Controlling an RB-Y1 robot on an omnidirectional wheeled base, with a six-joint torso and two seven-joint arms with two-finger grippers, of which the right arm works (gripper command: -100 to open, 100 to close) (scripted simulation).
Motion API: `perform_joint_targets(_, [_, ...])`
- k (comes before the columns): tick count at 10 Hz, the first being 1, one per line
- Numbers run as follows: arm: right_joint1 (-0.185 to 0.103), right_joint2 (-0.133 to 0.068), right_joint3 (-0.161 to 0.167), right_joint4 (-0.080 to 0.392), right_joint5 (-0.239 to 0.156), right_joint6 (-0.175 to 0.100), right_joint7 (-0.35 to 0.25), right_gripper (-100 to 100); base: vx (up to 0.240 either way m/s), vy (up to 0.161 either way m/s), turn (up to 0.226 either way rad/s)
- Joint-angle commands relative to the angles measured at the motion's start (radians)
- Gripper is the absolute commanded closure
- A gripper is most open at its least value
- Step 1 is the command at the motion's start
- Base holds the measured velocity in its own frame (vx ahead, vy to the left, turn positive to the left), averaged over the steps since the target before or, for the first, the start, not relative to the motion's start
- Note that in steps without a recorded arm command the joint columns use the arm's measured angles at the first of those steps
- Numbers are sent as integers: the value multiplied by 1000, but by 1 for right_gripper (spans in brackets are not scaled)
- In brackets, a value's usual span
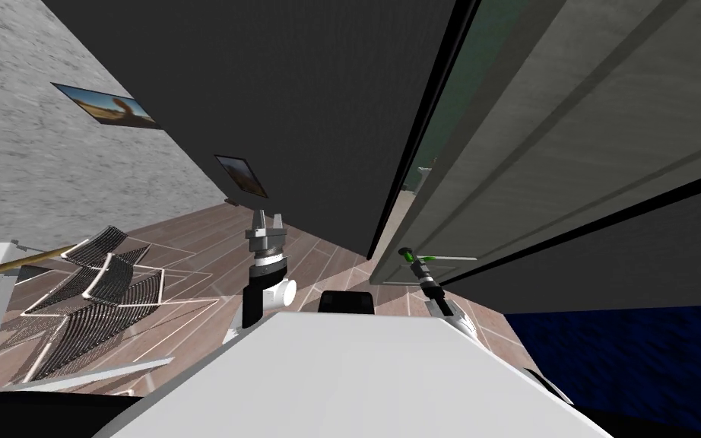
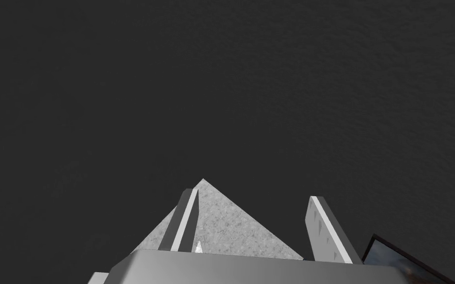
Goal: Pull the door open
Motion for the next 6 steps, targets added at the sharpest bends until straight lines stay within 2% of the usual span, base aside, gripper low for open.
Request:
perform_joint_targets(1, [22,-18,7,-7,11,-32,-22,100,-191,-87,107])
perform_joint_targets(2, [29,-24,10,-8,15,-43,-30,100,-189,-56,80])
perform_joint_targets(3, [23,-17,11,-8,13,-30,-25,100,-84,-19,9])
perform_joint_targets(4, [36,-25,11,2,20,-59,-36,100,-139,-57,153])
perform_joint_targets(6, [48,-36,8,12,28,-91,-47,100,-233,-86,198])
